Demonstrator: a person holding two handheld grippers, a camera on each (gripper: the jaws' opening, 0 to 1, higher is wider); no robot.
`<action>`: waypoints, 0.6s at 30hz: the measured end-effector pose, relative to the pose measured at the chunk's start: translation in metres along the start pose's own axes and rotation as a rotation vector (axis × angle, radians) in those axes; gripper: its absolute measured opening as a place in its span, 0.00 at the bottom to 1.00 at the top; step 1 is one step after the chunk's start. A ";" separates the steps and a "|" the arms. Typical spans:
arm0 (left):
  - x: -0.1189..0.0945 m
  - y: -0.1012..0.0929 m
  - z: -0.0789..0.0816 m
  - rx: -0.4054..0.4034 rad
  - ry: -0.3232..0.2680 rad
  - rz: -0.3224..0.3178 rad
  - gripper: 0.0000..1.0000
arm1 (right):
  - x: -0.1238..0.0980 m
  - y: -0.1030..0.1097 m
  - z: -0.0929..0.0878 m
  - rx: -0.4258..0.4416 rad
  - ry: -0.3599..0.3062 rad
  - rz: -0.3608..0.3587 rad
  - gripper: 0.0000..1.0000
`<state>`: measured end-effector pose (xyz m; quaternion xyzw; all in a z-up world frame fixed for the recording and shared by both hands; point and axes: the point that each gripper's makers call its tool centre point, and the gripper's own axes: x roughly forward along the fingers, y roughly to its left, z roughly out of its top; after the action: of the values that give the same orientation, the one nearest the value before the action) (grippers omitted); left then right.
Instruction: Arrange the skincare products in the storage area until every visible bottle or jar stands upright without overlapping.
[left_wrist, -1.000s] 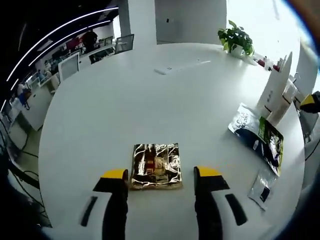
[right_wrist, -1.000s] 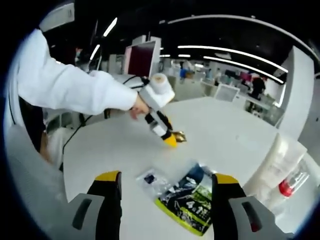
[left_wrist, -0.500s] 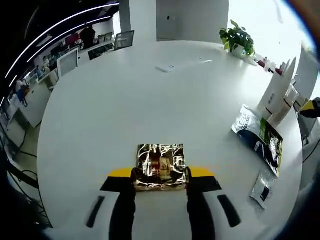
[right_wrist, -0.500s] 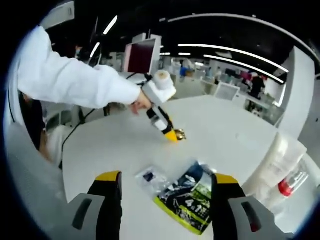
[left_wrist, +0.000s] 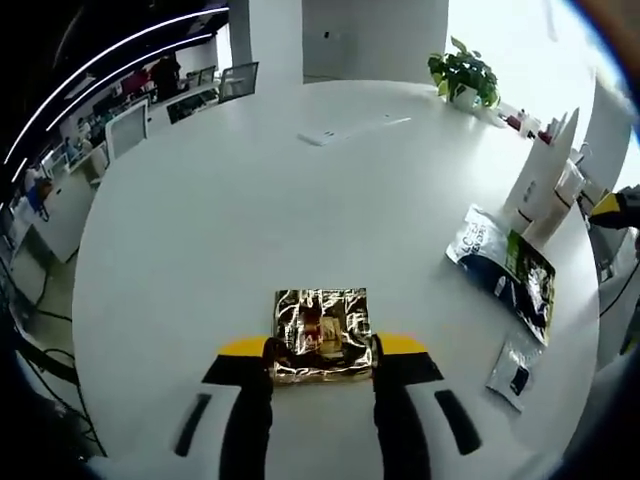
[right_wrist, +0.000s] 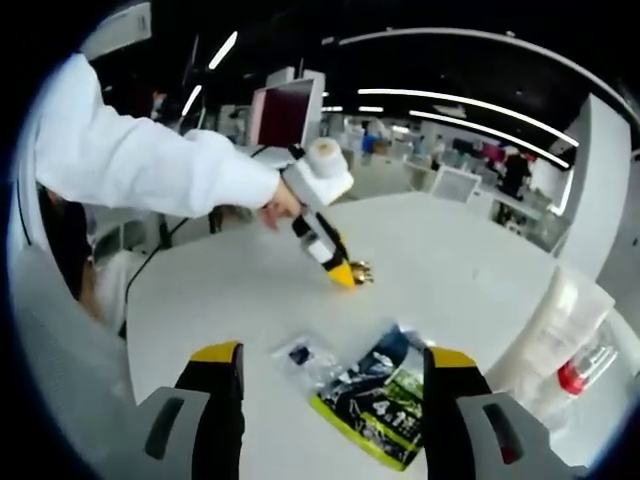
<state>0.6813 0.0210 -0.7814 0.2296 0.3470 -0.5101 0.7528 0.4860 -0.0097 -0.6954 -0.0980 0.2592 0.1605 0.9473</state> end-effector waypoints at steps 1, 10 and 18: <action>-0.001 -0.001 0.000 0.002 0.000 -0.003 0.35 | 0.000 0.000 0.000 0.000 0.000 0.001 0.70; -0.009 -0.027 -0.004 0.093 0.030 -0.074 0.35 | 0.001 -0.001 -0.005 0.009 0.018 -0.004 0.73; -0.013 -0.060 -0.004 0.204 0.047 -0.154 0.35 | 0.000 -0.001 -0.008 0.013 0.031 -0.005 0.78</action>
<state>0.6209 0.0093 -0.7738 0.2893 0.3276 -0.5935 0.6759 0.4830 -0.0131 -0.7018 -0.0948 0.2746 0.1549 0.9442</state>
